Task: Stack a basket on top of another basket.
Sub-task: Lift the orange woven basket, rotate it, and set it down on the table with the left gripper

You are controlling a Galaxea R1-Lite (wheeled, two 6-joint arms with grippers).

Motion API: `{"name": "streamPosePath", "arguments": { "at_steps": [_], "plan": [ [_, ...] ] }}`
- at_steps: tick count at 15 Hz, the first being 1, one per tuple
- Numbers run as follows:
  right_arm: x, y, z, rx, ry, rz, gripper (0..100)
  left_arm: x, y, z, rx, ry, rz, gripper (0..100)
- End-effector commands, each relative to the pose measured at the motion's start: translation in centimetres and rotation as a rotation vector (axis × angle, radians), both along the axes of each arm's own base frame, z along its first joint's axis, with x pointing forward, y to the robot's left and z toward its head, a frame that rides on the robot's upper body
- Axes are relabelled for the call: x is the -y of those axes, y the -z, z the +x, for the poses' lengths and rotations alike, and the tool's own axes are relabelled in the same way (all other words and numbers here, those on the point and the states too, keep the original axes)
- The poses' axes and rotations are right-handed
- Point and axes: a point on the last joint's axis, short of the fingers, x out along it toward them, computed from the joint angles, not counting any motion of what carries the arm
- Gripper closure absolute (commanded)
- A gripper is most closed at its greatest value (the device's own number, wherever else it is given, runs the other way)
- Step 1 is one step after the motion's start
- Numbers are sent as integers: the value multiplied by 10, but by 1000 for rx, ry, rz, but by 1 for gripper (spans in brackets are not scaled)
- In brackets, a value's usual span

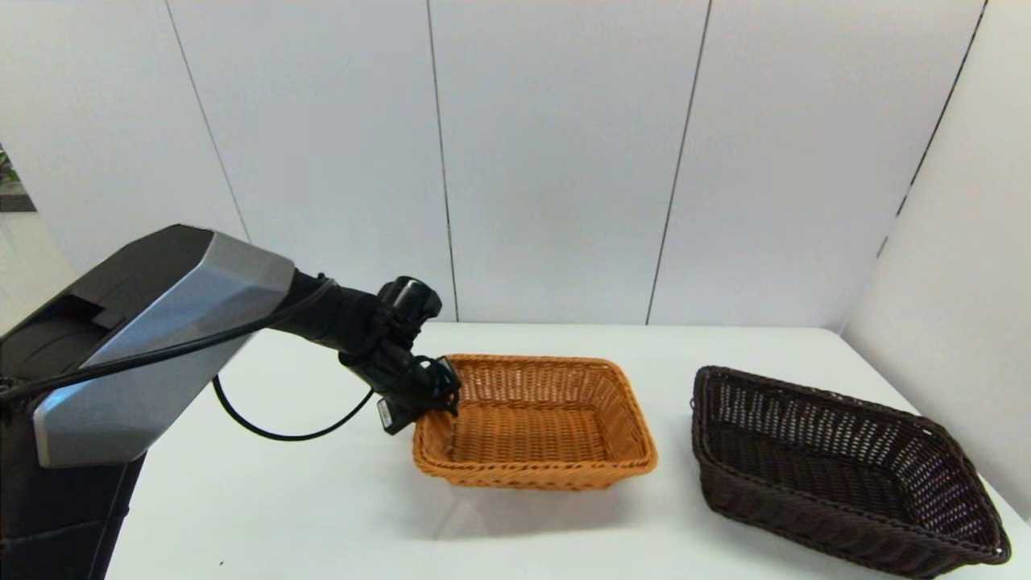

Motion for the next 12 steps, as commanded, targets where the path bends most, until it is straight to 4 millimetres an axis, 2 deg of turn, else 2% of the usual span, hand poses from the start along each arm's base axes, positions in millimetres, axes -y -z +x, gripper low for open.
{"name": "streamPosePath", "arguments": {
  "at_steps": [1, 12],
  "plan": [
    [0, 0, 0, 1, 0, 0, 0, 2, 2, -1, -5, -2, 6, 100],
    [0, 0, 0, 0, 0, 0, 0, 1, 4, -2, -5, -3, 31, 100]
  ]
}}
